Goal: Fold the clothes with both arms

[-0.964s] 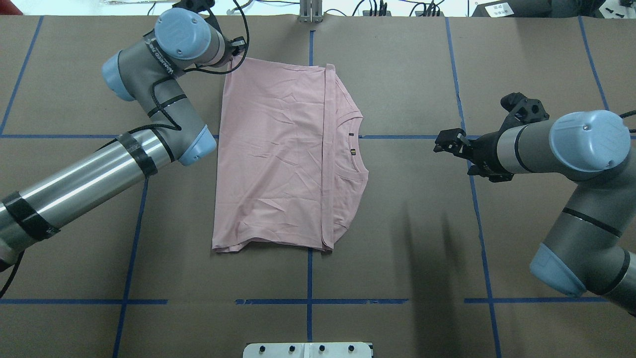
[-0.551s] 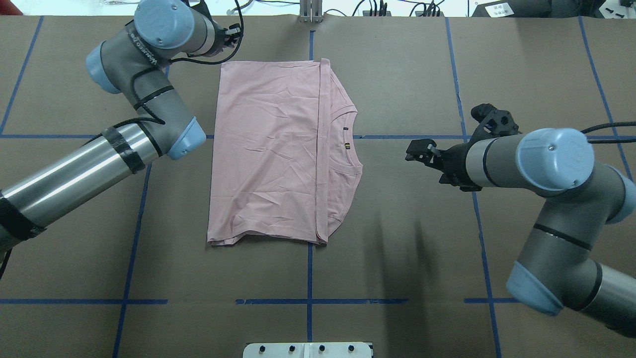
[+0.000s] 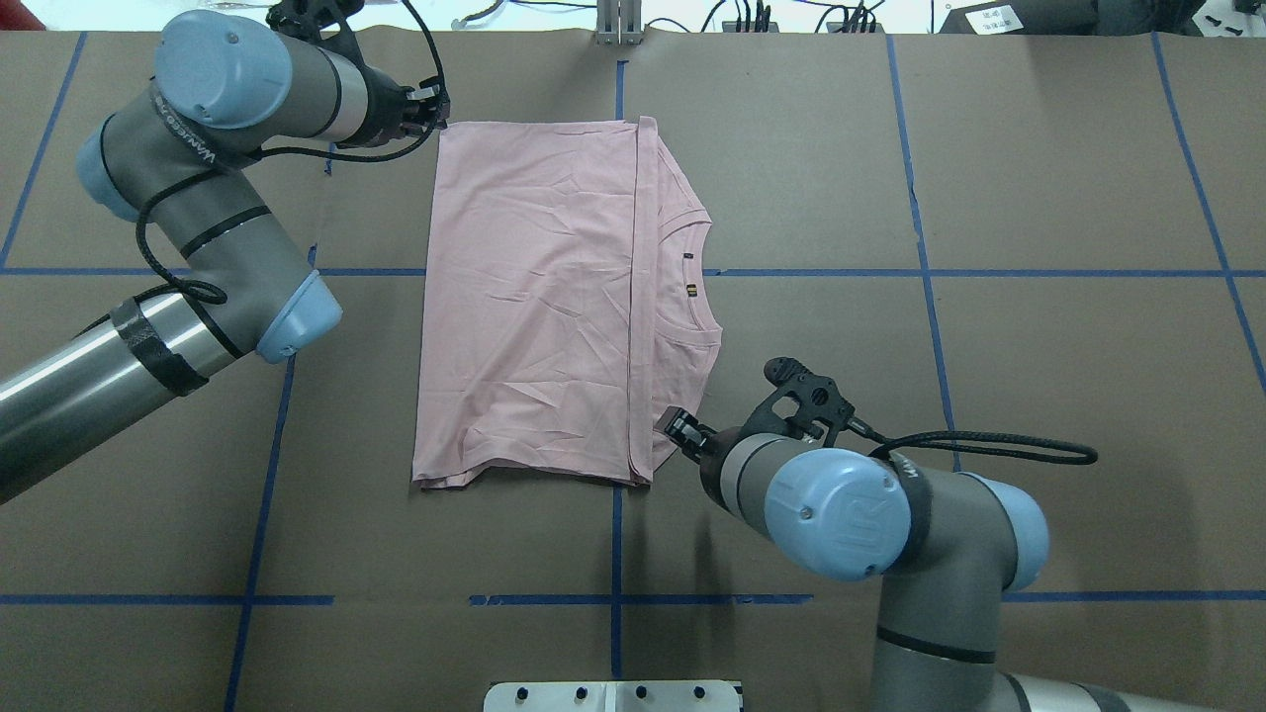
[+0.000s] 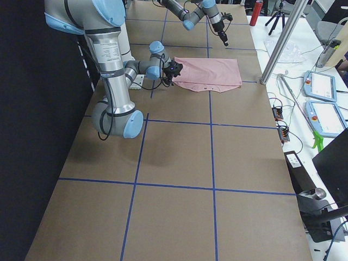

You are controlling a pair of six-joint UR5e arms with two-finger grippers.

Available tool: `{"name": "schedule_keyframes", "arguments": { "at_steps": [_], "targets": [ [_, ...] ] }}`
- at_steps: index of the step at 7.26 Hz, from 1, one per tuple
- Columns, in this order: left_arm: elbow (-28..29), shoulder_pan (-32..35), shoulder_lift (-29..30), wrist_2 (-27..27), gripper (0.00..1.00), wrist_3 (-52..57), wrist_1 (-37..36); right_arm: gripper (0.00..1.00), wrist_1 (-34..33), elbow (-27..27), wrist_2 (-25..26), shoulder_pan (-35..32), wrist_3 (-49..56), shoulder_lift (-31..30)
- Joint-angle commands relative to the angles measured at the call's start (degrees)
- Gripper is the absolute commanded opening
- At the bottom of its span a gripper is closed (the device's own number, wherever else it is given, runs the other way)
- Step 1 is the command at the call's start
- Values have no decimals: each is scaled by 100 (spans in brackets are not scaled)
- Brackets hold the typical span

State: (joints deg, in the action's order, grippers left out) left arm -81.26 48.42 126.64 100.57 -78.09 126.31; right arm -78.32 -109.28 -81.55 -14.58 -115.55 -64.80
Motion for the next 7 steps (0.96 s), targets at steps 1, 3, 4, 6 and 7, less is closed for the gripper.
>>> {"name": "schedule_keyframes", "arguments": {
  "at_steps": [1,3,4,6,7],
  "targets": [
    [-152,0,-34,7,38,-13,-106,73,-280,520,104,104,-64,476],
    [-232,-17,-60,7,39,-13,-203,73,-245,731,104,104,-3,486],
    [-232,-26,-60,7,39,-13,-203,73,-236,776,104,104,32,494],
    [-223,-43,-60,7,40,-13,-203,72,-262,1090,200,95,269,869],
    [-214,-43,-60,7,40,-13,-203,72,-245,1250,209,95,288,942]
  ]
}}
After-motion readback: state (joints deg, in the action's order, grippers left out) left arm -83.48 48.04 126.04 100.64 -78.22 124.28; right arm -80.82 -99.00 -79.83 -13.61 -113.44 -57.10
